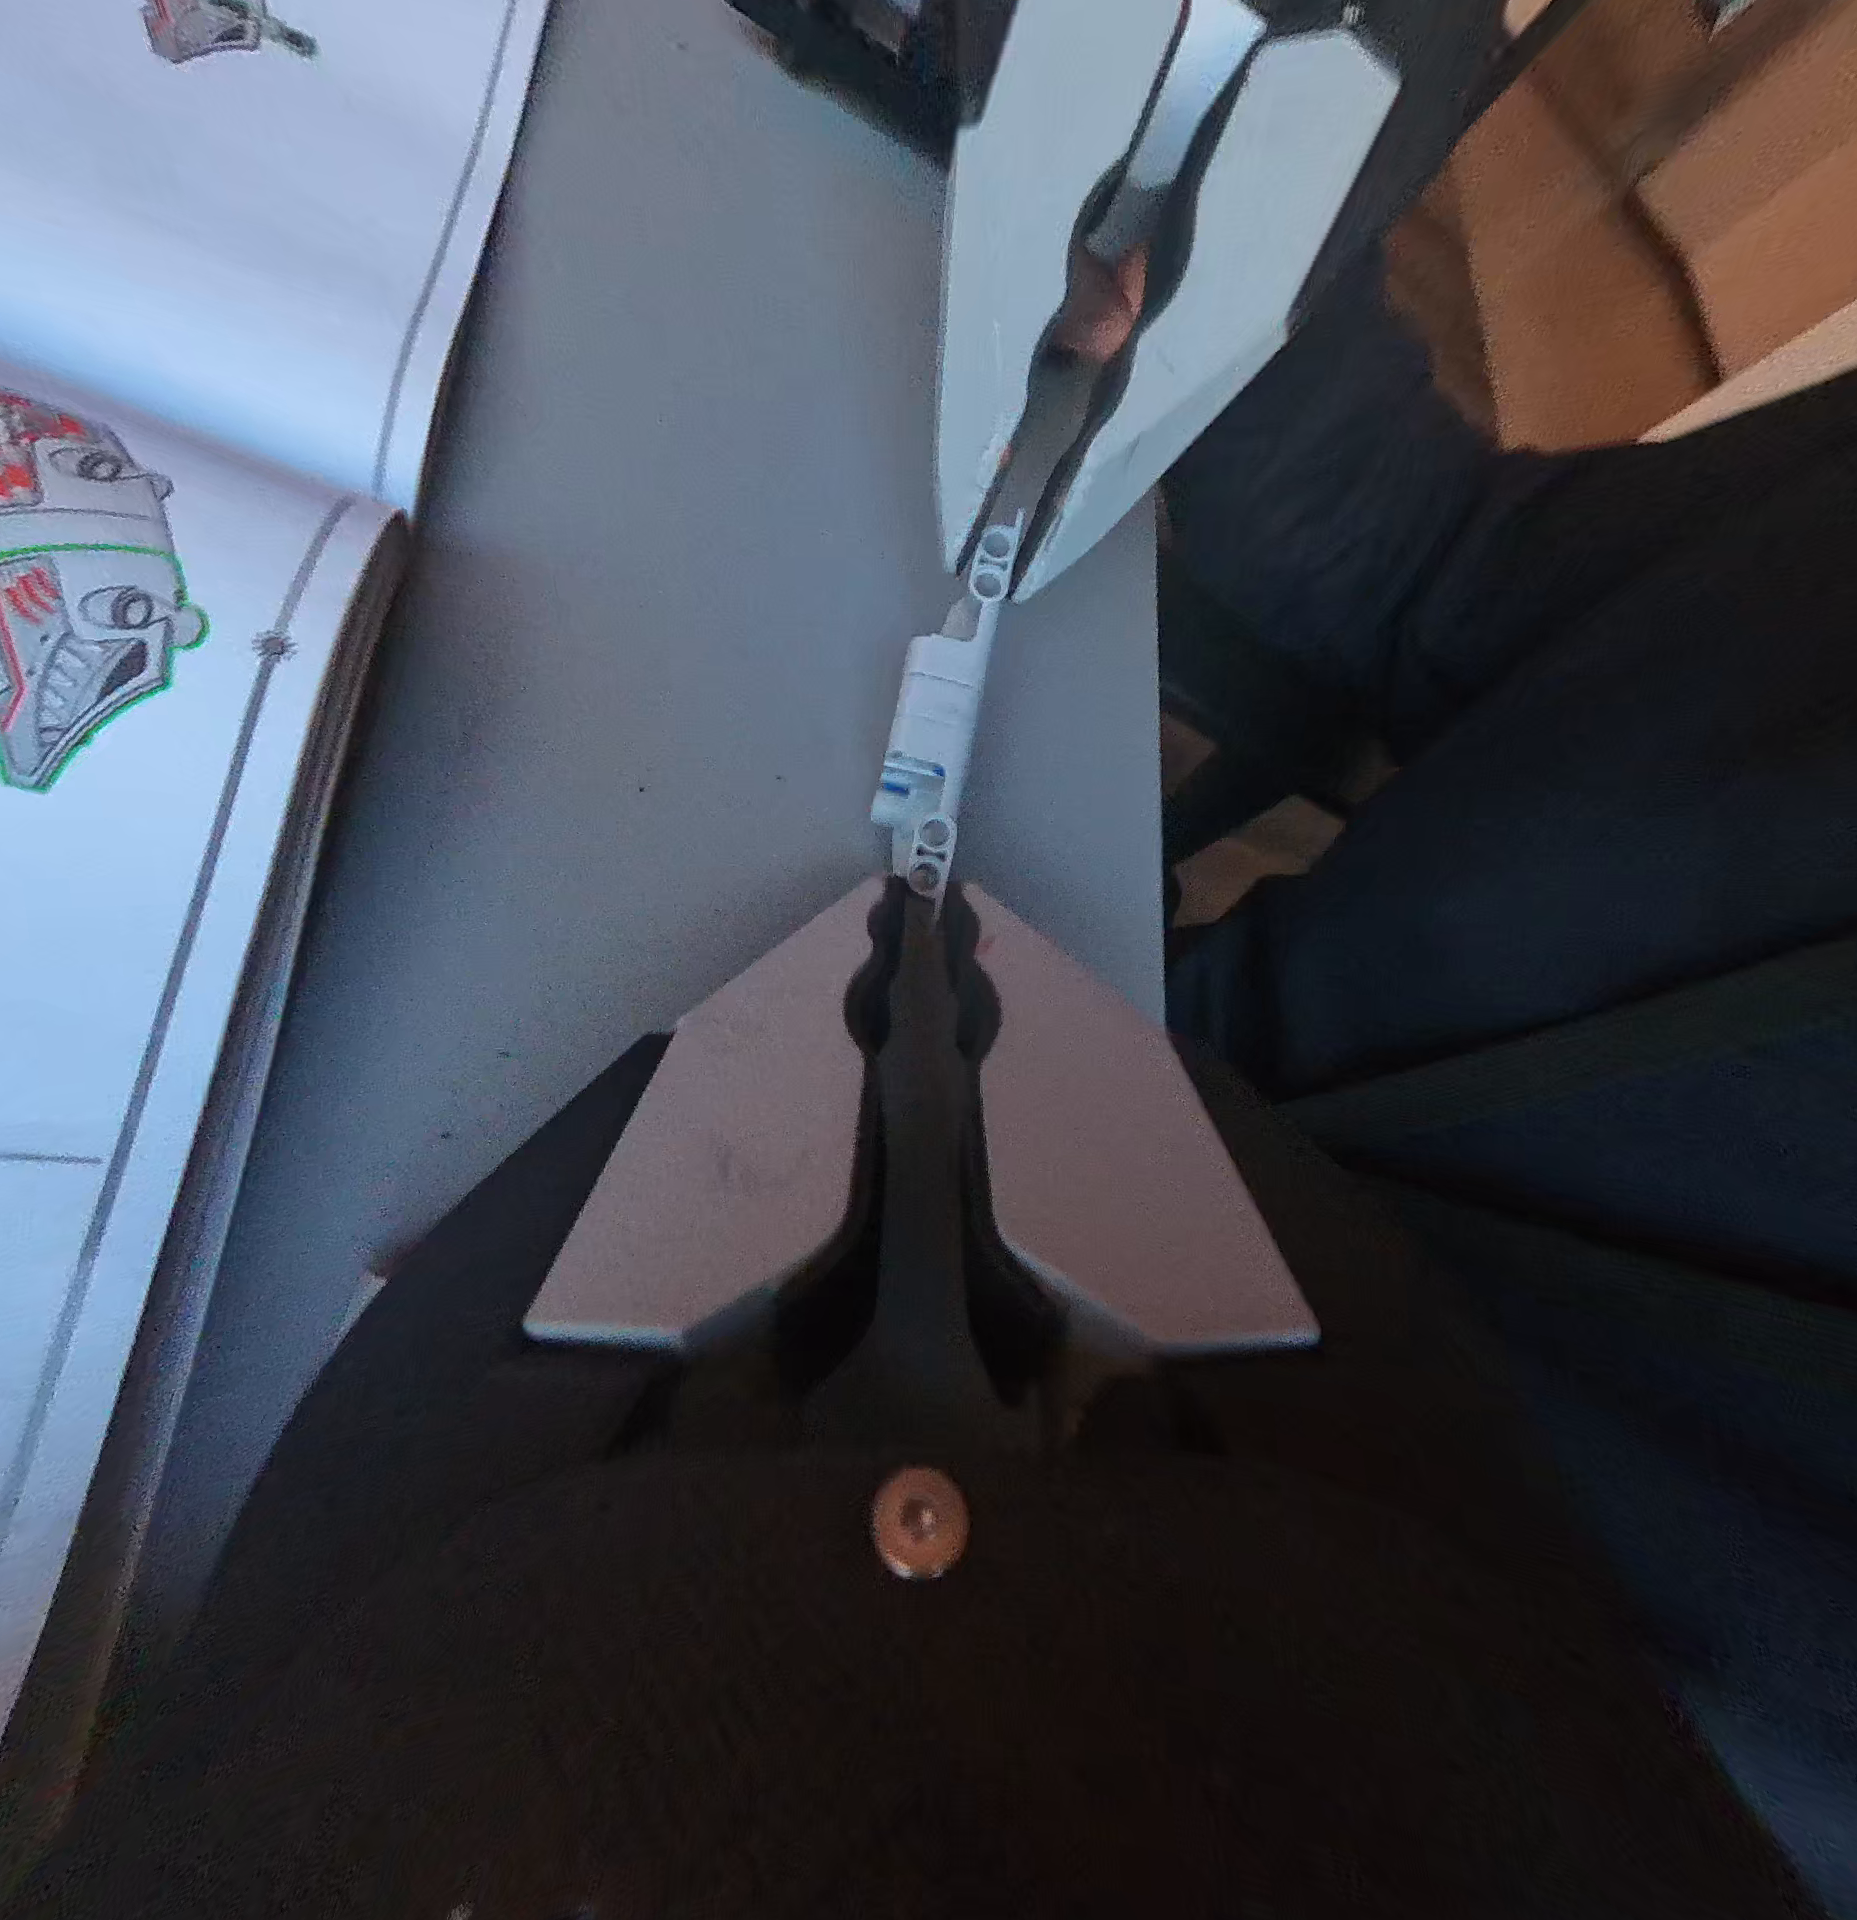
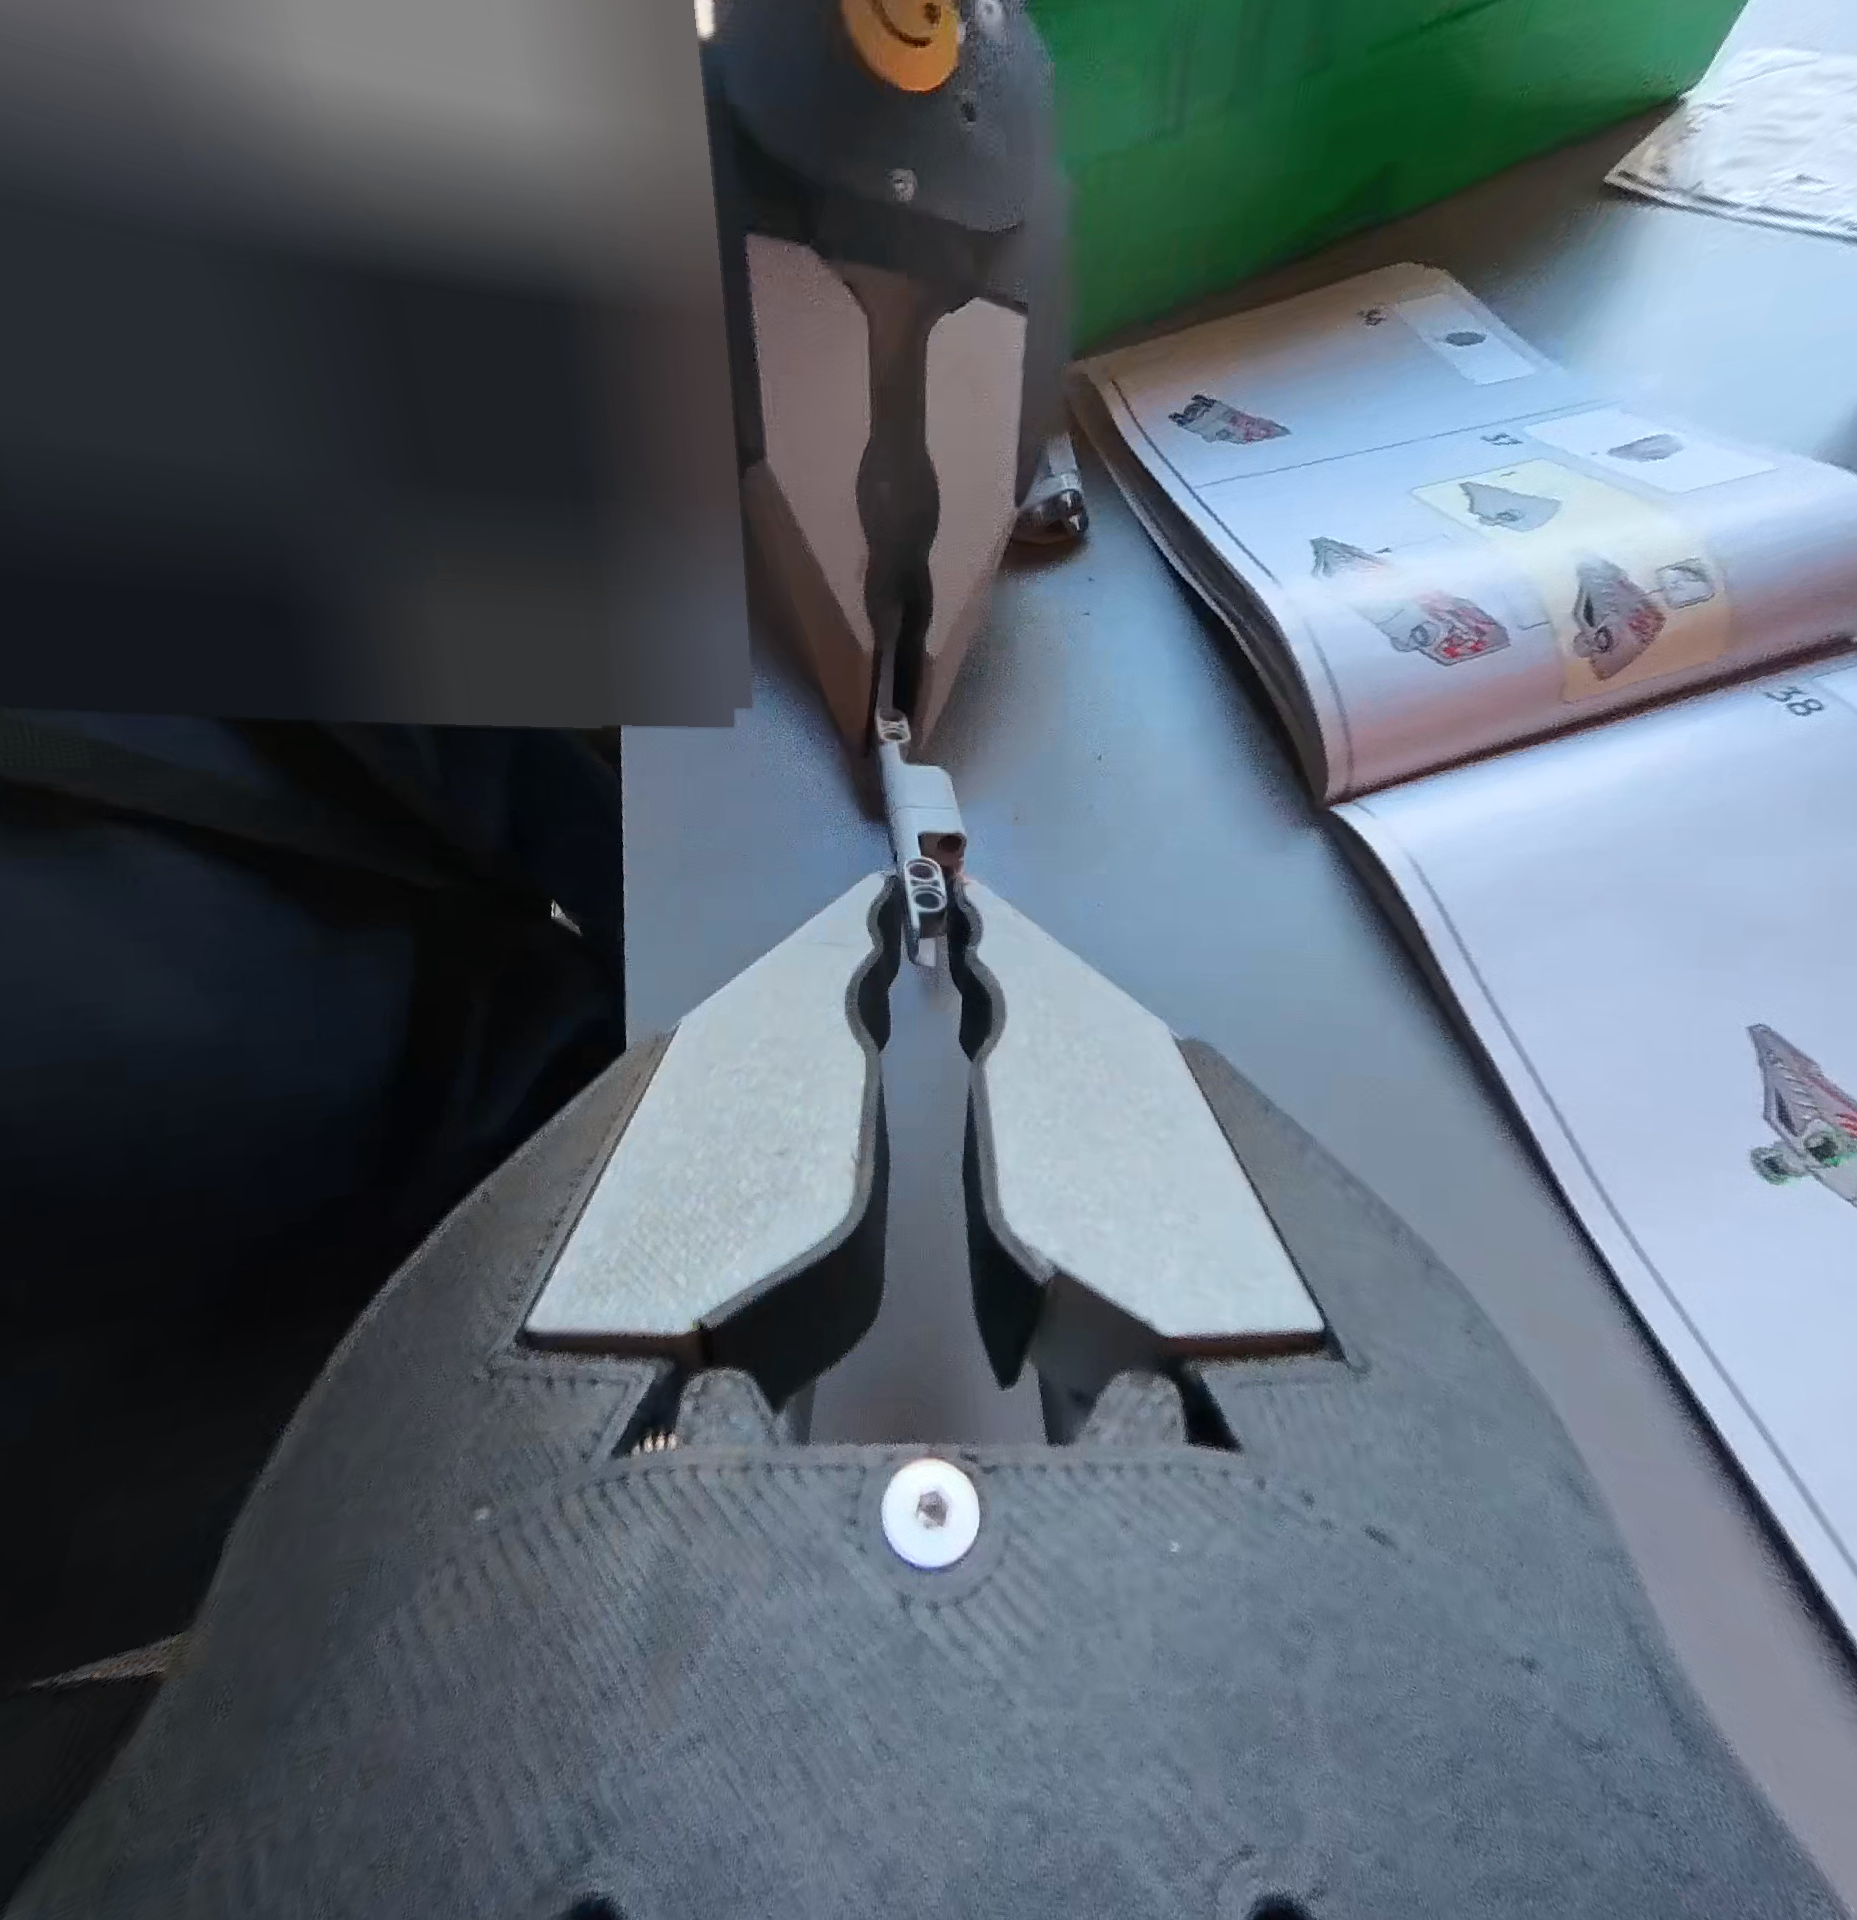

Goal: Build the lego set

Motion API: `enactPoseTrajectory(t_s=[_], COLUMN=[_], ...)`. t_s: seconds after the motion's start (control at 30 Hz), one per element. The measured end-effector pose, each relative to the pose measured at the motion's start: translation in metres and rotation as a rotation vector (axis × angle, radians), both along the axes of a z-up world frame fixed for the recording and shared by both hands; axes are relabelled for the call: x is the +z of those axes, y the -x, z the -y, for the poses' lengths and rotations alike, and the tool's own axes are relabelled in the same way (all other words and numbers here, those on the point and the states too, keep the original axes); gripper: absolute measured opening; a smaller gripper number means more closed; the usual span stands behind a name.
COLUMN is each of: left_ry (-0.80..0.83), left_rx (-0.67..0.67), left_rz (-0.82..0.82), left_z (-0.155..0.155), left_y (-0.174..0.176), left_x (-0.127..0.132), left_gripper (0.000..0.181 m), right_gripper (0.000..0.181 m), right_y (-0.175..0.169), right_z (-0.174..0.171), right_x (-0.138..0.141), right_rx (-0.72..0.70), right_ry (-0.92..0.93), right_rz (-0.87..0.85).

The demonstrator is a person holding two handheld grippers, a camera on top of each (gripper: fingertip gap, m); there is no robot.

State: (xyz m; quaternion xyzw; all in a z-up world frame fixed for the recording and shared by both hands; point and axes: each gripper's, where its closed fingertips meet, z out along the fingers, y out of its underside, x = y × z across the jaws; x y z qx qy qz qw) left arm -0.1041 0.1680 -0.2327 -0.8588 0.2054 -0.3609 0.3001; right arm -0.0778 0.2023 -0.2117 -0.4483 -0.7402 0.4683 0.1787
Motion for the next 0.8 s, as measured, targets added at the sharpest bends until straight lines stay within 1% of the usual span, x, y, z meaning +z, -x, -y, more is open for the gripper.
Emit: enactPoseTrajectory(t_s=[0.1,0.17,0.27,0.5,0.6,0.67,0.73,0.8], left_ry=[-0.002,-0.007,-0.016,-0.06,-0.126,-0.199,-0.299,-0.414], left_rx=[0.025,0.026,0.02,0.023,0.01,-0.006,-0.053,-0.072], left_rz=[0.021,0.0,-0.02,-0.019,-0.045,-0.083,-0.122,-0.155], left_z=[-0.003,-0.003,-0.002,-0.003,-0.001,0.0,0.005,0.008], left_y=[0.003,0.003,0.002,0.002,0.001,-0.001,-0.006,-0.01], left_x=[0.002,0.001,0.0,0.005,0.01,0.015,0.024,0.034], left_gripper=[0.007,0.018,0.021,0.027,0.03,0.032,0.037,0.036], right_gripper=[0.005,0.005,0.006,0.011,0.016,0.018,0.021,0.028], right_y=[0.002,0.003,0.004,0.005,0.006,0.007,0.008,0.011], right_z=[-0.004,-0.004,-0.005,-0.01,-0.012,-0.013,-0.015,-0.019], right_x=[-0.006,-0.009,-0.013,-0.008,-0.01,-0.011,-0.009,-0.004], right_rx=[-0.027,-0.03,-0.033,-0.064,-0.078,-0.086,-0.104,-0.132], right_ry=[0.007,0.008,0.013,-0.046,-0.1,-0.156,-0.221,-0.299], right_rz=[0.052,0.074,0.108,0.031,0.019,-0.003,-0.044,-0.109])
